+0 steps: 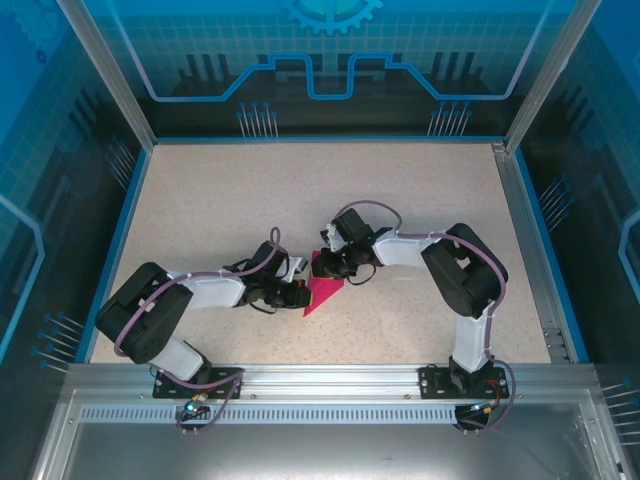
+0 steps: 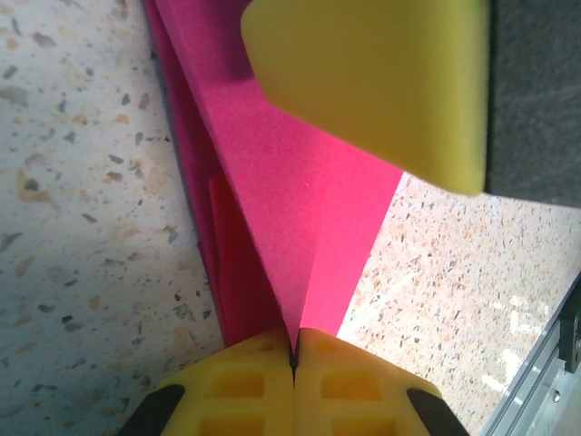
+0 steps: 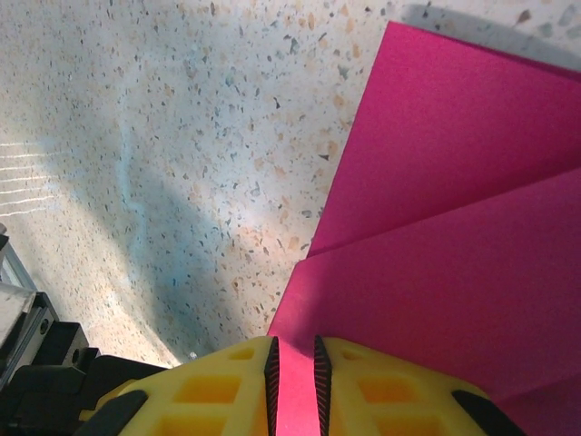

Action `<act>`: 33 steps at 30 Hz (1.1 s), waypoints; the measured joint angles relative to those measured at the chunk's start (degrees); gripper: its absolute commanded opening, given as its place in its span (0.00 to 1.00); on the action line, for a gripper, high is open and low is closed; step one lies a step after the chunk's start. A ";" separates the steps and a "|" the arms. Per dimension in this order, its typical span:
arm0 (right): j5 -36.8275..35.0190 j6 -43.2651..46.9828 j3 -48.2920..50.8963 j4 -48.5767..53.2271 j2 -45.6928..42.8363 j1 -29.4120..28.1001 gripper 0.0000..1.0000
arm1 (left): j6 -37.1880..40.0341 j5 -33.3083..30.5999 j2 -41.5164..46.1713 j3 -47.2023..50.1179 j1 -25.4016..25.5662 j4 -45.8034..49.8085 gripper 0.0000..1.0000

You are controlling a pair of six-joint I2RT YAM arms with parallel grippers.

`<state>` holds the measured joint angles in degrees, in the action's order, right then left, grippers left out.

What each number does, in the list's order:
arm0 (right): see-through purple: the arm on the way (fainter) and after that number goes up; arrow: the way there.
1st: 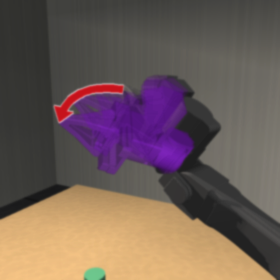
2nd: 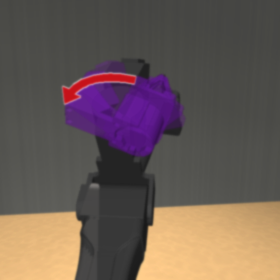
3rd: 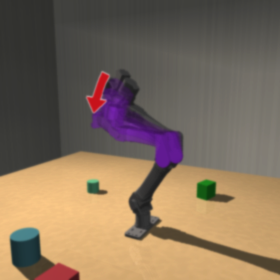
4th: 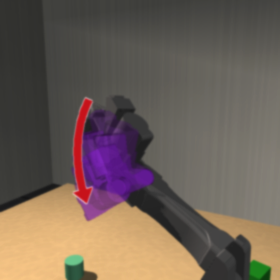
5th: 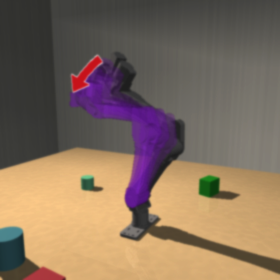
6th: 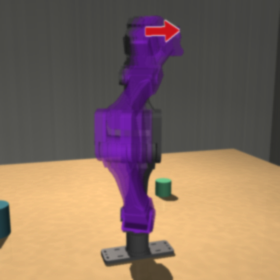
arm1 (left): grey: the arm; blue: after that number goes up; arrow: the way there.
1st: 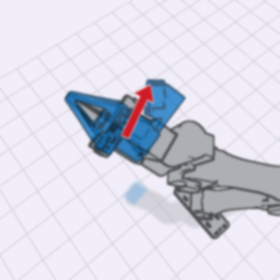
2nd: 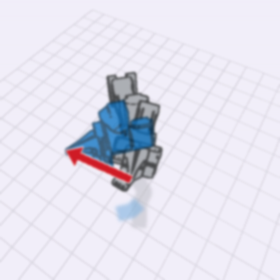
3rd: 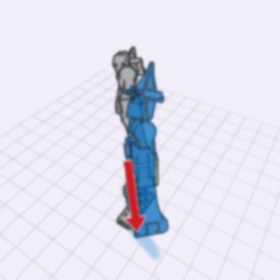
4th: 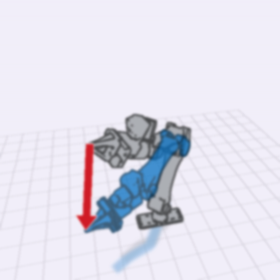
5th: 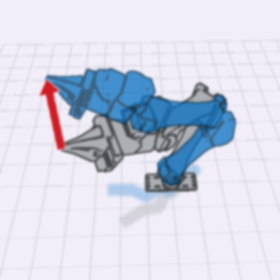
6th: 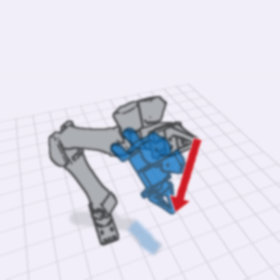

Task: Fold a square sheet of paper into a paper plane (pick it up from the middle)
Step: Fourth fold the wing at the center of the table.

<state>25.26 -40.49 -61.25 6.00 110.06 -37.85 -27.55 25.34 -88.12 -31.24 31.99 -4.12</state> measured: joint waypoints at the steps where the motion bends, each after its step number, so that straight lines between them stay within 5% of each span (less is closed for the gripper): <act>1: -0.09 0.02 0.00 0.02 0.02 0.00 0.21 | -0.46 0.00 -0.04 0.00 0.00 0.00 0.00; 17: -1.36 -0.46 0.13 -0.11 0.50 0.00 0.21 | -2.54 0.04 -0.28 0.00 0.00 0.46 0.03; 25: -1.44 -0.63 0.07 -0.07 1.20 0.02 0.21 | -3.41 0.02 -0.09 0.00 0.00 0.87 0.17; 33: -1.22 -0.63 -0.04 -0.02 1.40 0.02 0.21 | -3.87 -0.04 1.81 0.57 0.00 2.32 0.08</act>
<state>24.03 -41.12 -61.30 5.98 111.46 -37.82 -31.42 25.30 -86.30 -30.68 31.99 -1.80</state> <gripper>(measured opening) 0.208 0.101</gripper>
